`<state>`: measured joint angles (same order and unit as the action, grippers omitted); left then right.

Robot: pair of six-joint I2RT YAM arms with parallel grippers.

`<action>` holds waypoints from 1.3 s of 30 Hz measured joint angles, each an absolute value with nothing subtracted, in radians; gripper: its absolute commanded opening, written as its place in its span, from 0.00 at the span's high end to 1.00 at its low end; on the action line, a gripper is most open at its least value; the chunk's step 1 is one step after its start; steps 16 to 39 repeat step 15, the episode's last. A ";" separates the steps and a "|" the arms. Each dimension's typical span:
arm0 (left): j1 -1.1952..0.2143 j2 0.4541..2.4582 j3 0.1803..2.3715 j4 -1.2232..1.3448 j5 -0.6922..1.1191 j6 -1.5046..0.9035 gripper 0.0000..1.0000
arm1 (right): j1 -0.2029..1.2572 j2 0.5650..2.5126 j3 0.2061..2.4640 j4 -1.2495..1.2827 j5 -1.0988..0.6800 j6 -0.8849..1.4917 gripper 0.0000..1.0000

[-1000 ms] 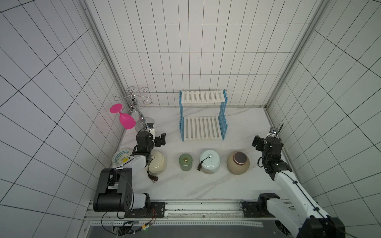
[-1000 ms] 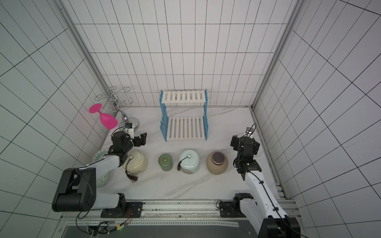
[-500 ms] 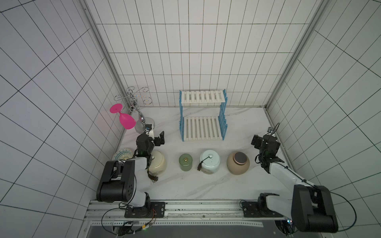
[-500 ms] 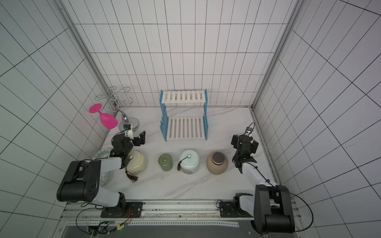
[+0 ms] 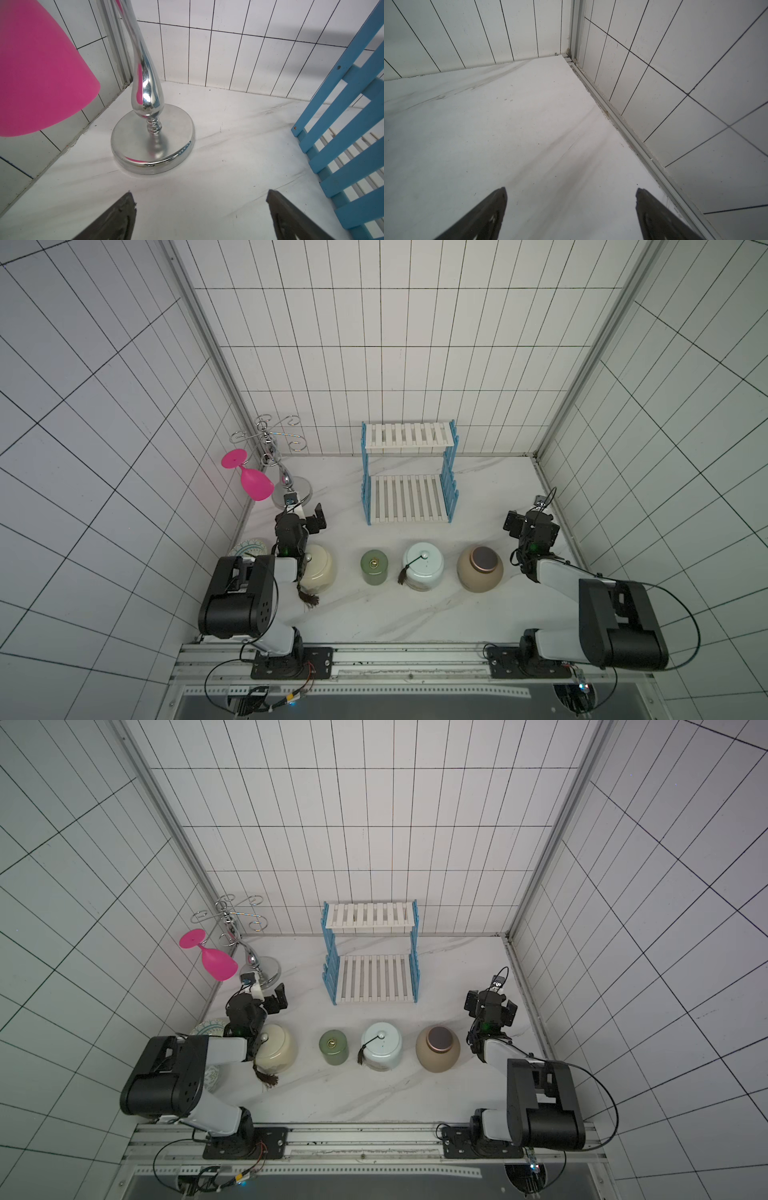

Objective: Remove the tea canisters from the shelf
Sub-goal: Reset both arms

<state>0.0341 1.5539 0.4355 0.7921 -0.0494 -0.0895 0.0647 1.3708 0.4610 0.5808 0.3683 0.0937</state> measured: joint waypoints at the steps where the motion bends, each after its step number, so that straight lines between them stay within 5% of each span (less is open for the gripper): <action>1: 0.034 1.554 0.435 0.792 -0.053 -0.091 0.01 | 0.065 1.371 0.461 0.585 0.364 0.093 0.00; 39: 0.019 1.554 0.438 0.788 -0.116 -0.098 0.01 | 0.062 1.370 0.461 0.609 0.345 0.085 0.00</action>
